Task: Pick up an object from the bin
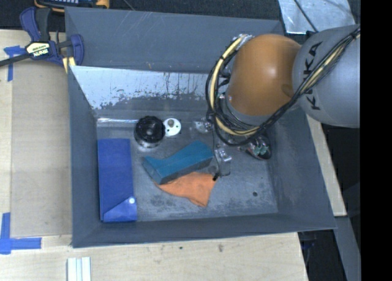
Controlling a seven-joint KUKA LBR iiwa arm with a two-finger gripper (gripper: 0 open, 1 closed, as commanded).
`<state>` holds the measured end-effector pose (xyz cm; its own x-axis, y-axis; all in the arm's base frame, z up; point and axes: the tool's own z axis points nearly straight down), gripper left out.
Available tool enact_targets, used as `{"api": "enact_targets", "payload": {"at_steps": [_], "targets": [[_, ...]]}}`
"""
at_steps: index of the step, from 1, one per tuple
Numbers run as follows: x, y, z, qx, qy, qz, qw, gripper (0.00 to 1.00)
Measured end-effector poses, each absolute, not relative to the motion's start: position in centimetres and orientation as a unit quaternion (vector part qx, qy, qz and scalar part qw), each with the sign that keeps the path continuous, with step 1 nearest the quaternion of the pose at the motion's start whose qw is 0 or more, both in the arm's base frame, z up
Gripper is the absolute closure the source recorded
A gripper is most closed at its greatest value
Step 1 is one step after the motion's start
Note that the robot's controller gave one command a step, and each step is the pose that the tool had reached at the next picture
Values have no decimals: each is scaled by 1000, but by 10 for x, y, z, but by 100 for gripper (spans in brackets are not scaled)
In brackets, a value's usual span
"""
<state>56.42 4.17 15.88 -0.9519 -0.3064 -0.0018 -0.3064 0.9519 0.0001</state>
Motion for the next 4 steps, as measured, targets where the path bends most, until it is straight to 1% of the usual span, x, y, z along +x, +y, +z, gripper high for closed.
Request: {"api": "enact_targets", "payload": {"at_steps": [1, 2, 4], "targets": [[584, 74, 111, -173, 985, -1, 5, 0], [589, 40, 71, -181, 984, 1, 2, 100], [589, 40, 72, -180, 984, 1, 2, 100]]}}
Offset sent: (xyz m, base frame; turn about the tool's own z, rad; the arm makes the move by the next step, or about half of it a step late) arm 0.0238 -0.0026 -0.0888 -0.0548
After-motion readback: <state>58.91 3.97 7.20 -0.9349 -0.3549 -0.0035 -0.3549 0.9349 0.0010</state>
